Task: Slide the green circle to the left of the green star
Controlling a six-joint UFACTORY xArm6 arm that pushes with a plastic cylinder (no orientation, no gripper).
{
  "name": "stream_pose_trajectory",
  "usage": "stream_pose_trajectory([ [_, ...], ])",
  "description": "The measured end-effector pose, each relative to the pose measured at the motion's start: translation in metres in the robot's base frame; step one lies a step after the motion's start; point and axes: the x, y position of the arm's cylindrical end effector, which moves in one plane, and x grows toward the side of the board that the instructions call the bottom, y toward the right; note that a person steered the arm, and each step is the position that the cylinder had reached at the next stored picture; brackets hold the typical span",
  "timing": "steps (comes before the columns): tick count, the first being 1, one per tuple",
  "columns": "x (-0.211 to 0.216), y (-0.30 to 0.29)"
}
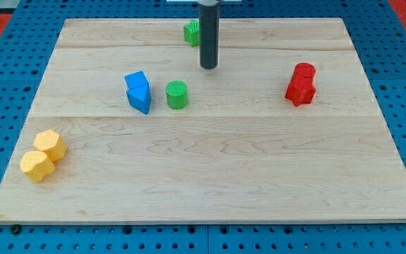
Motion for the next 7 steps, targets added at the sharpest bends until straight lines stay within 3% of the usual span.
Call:
stream_pose_trajectory([
  [3, 0.096, 0.009],
  [4, 0.091, -0.037],
  [6, 0.051, -0.068],
  [7, 0.063, -0.068],
])
